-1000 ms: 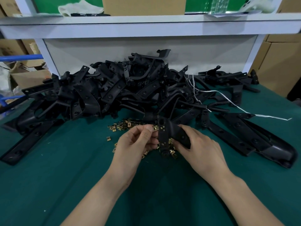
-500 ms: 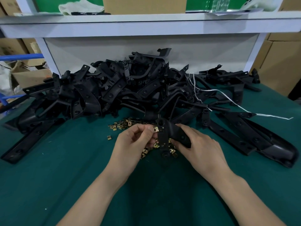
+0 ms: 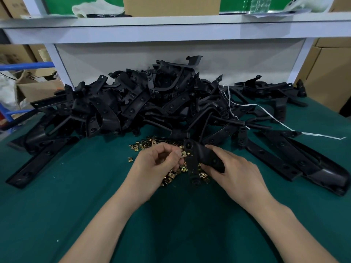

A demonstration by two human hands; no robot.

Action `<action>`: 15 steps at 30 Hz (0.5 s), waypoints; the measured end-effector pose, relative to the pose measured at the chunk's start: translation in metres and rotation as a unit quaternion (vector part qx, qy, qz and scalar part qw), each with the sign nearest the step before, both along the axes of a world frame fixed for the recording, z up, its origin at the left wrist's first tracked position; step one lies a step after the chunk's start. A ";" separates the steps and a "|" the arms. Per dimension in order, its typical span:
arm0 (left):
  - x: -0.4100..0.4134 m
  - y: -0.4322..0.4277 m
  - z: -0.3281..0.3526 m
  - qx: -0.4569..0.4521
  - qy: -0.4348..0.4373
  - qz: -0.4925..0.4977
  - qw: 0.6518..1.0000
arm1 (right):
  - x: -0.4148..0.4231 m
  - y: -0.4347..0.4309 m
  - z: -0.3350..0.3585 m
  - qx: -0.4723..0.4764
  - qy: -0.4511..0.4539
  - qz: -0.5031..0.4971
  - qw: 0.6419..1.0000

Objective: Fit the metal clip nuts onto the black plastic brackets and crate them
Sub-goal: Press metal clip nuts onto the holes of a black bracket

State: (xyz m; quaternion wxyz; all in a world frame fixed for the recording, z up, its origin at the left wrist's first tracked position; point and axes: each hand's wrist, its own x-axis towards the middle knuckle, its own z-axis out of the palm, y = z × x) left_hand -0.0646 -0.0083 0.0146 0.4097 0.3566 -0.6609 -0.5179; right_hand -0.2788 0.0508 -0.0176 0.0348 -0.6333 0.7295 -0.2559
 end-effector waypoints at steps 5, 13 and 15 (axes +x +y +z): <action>-0.001 0.001 0.000 0.006 0.001 0.001 1.000 | -0.001 0.000 0.000 0.004 0.005 0.011 1.000; -0.008 0.005 -0.005 0.013 0.019 0.035 0.999 | 0.004 0.002 0.002 -0.021 0.000 -0.001 1.000; -0.010 0.007 -0.005 0.011 0.017 0.044 0.999 | 0.005 0.002 0.001 -0.021 0.006 -0.004 1.000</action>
